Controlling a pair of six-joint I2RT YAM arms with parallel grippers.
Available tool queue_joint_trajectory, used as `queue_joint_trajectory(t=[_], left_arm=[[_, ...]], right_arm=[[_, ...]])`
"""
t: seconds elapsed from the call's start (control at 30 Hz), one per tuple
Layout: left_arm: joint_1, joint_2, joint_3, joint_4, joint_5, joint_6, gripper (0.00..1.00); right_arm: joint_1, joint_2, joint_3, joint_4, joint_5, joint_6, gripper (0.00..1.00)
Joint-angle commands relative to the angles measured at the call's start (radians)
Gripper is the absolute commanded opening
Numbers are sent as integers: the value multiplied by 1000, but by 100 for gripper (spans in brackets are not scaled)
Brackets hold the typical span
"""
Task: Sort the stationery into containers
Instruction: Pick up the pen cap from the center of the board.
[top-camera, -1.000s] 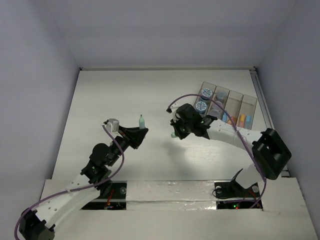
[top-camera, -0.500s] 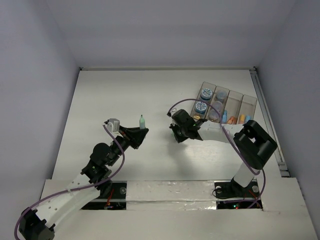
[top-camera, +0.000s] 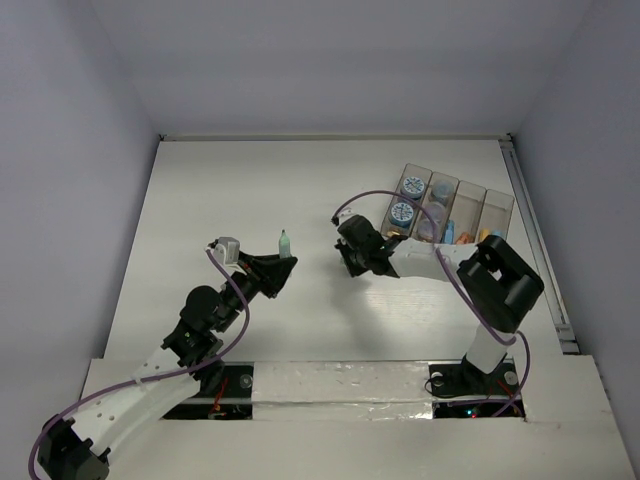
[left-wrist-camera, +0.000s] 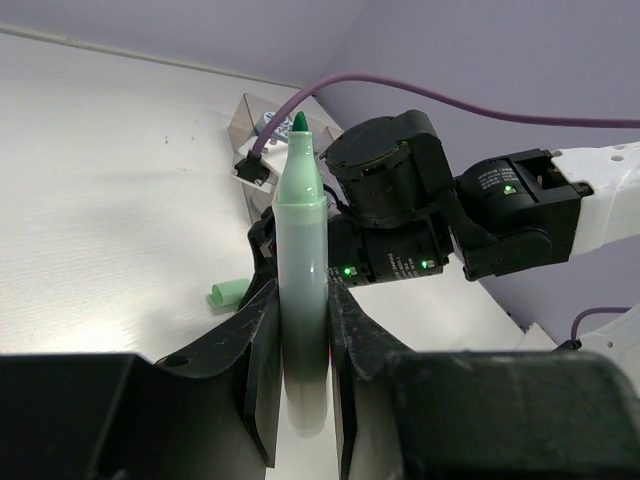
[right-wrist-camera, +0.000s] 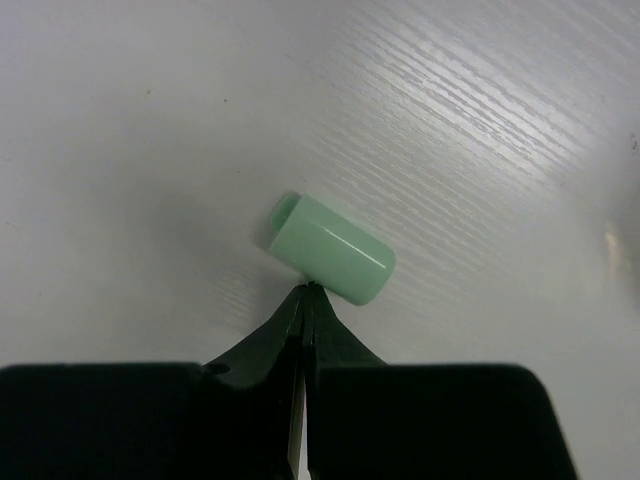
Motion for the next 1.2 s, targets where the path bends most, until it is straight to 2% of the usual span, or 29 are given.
queue_joint_trajectory(t=[0.0,0.07,0.1,0.13,0.17,0.47,0.5,0.53,0.57,0.63,0.73,0.9,1.03,1.17], left_arm=[[1,6,-3,55,11,10,0],[1,9,-3,57,13,10,0],[1,9,-3,58,11,10,0],[1,9,-3,60,14,10,0],[1,9,-3,61,15,9,0],[1,15,-3,61,18,9,0],[1,15,-3,61,16,9,0],[1,15,-3,61,18,9,0],[1,18,-3,61,18,9,0],[1,19,-3,63,21,9,0],[1,24,-3,67,24,7,0],[1,36,-3,77,31,4,0],[1,38,-3,77,31,4,0],[1,29,-5,70,27,4,0]], right_arm=[[-7,-42,-8,-63,13,-1,6],[-7,-58,1,-89,5,13,11],[-7,-67,4,-109,-14,22,19],[-7,-70,4,-111,-26,25,21],[-7,-73,4,-105,-31,28,27],[-47,-32,-2,4,-70,35,31],[-47,-36,5,-2,-84,32,39],[-47,-42,7,-7,-89,31,40],[-47,-56,12,-28,-89,30,46],[-47,-70,16,-57,-98,25,51],[-47,-100,18,-112,-113,30,53],[-47,-134,27,-134,-167,51,69],[-47,-81,85,-125,-166,100,73],[-47,16,145,-128,-143,130,70]])
